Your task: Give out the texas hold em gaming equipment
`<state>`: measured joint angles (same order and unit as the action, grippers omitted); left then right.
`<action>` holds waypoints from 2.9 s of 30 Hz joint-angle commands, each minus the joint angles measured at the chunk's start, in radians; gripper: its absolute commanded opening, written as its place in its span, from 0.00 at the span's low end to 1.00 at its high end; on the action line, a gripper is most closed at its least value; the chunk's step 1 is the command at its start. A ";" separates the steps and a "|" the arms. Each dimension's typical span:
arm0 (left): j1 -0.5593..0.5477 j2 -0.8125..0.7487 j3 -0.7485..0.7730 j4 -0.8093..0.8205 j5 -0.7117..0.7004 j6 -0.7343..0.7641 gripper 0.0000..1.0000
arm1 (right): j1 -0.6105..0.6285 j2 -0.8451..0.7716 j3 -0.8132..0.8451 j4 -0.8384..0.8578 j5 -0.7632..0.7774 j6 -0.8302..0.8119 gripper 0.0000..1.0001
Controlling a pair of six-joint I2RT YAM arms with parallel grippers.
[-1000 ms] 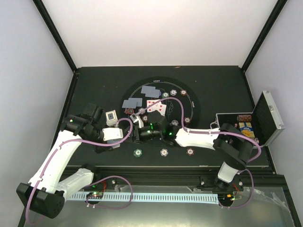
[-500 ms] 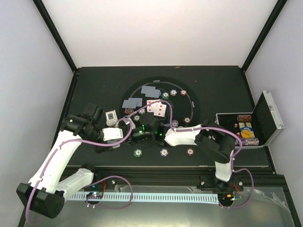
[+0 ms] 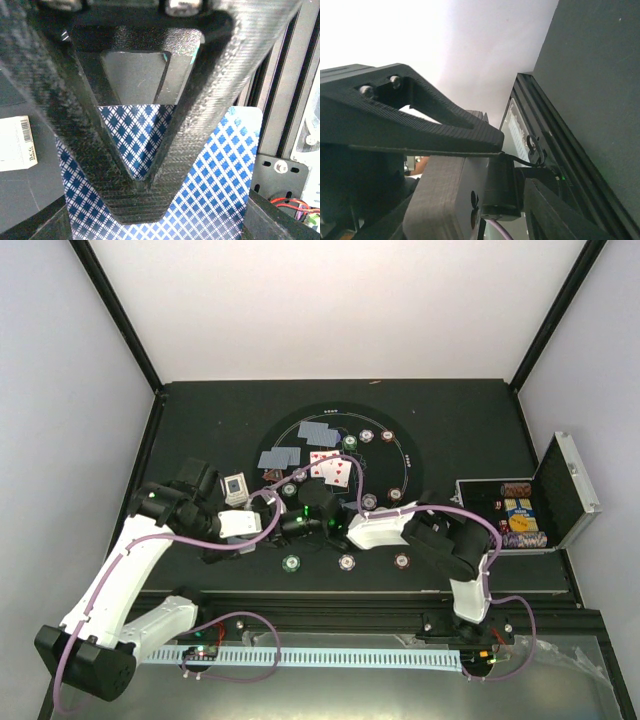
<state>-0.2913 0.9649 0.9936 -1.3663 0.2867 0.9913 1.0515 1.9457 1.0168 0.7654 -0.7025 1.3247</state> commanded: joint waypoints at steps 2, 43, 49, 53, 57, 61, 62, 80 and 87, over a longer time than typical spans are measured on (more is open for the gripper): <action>0.001 -0.006 0.031 -0.006 0.023 0.006 0.02 | -0.046 -0.024 -0.063 -0.058 -0.006 -0.037 0.43; 0.001 -0.002 0.027 -0.004 0.014 0.007 0.02 | -0.077 -0.143 -0.124 -0.233 -0.005 -0.154 0.33; 0.000 -0.001 0.018 0.003 0.010 0.008 0.02 | -0.079 -0.178 -0.137 -0.246 0.005 -0.151 0.15; 0.000 0.001 0.020 0.004 0.007 0.009 0.02 | -0.079 -0.199 -0.138 -0.276 0.012 -0.167 0.06; 0.000 -0.001 0.021 0.003 0.003 0.009 0.02 | -0.080 -0.221 -0.140 -0.320 0.023 -0.190 0.01; 0.000 0.000 0.018 0.005 0.002 0.009 0.01 | -0.086 -0.243 -0.155 -0.318 0.023 -0.184 0.01; 0.000 0.000 0.019 0.006 0.003 0.008 0.01 | -0.090 -0.249 -0.159 -0.316 0.024 -0.182 0.01; 0.001 -0.003 0.011 0.004 -0.009 0.010 0.02 | -0.328 -0.423 -0.289 -0.344 -0.056 -0.211 0.01; 0.000 -0.002 0.018 0.001 -0.007 0.010 0.02 | -0.591 -0.392 -0.223 -0.596 -0.097 -0.426 0.01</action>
<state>-0.2939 0.9707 0.9924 -1.3460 0.2760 0.9920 0.5789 1.5261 0.7414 0.3473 -0.7647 1.0554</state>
